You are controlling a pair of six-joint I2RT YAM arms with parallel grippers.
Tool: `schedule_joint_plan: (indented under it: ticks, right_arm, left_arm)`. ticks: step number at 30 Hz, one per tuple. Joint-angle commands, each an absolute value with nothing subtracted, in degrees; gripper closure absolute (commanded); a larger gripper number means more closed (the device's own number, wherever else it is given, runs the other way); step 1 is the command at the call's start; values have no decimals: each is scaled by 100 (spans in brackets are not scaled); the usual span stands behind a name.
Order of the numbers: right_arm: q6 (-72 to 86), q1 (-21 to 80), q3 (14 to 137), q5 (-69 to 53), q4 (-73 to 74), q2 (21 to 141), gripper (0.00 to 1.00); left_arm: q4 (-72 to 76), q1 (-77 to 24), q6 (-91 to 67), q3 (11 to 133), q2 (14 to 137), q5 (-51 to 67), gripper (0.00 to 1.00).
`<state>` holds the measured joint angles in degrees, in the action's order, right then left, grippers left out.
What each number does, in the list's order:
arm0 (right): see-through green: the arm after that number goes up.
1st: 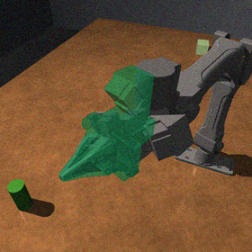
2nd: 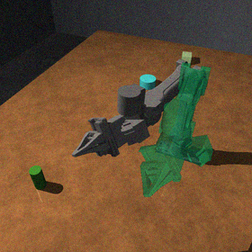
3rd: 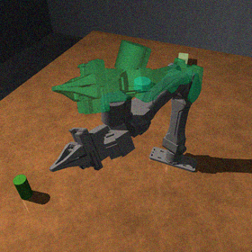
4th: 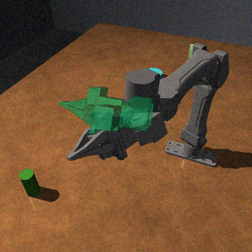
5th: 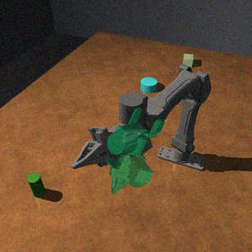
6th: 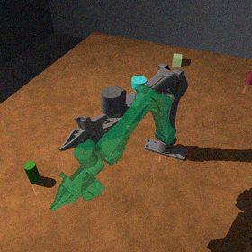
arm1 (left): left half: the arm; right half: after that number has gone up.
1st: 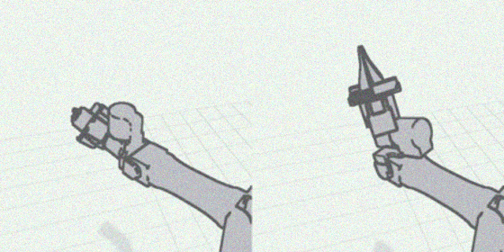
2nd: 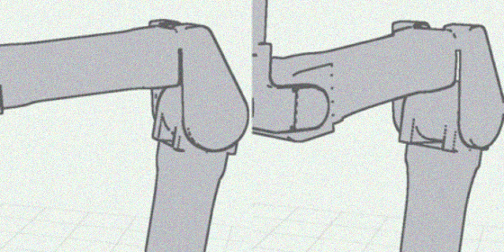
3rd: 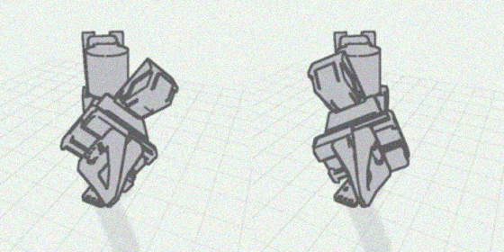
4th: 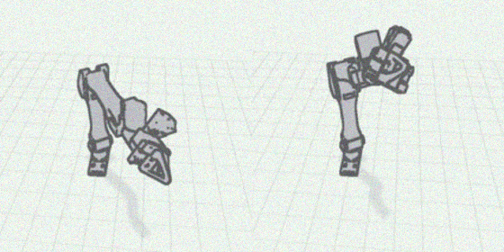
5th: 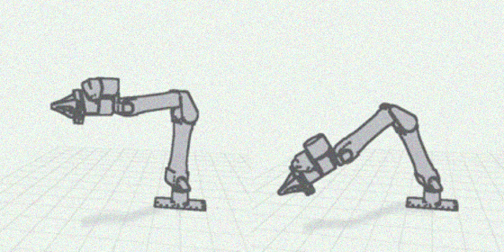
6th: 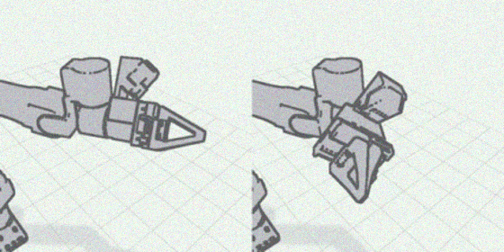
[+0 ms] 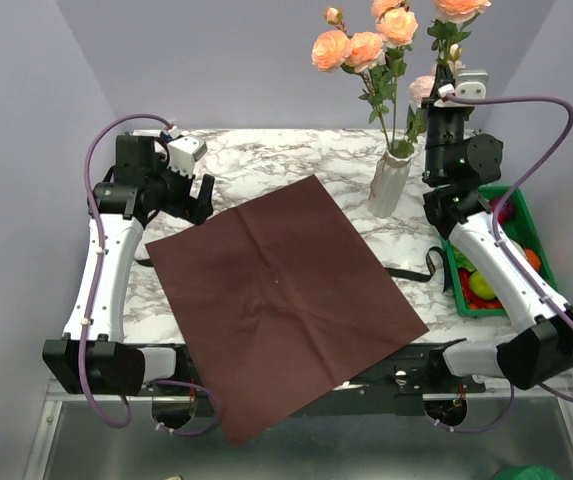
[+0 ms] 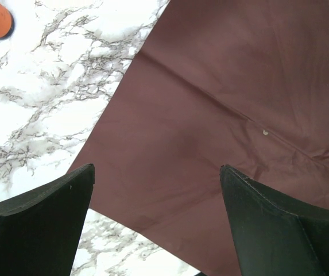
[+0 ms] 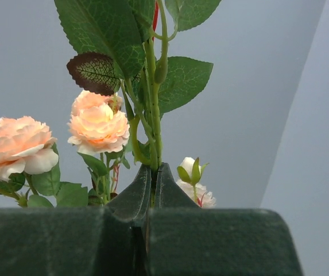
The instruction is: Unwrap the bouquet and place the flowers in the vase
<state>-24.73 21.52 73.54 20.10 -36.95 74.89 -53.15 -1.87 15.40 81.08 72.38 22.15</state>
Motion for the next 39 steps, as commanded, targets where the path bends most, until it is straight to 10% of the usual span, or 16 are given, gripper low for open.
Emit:
schedule_joint_plan:
  ticks: [1,39]
  right_arm:
    - [-2136,1978,7506,1811,-4324,7865,99]
    - [-1846,1749,6619,1573,-4614,7655,99]
  left_arm:
    - [-5194,-158,1486,8376,7461,2382,1]
    - [-5098,-158,1565,8314,7383,2452,1]
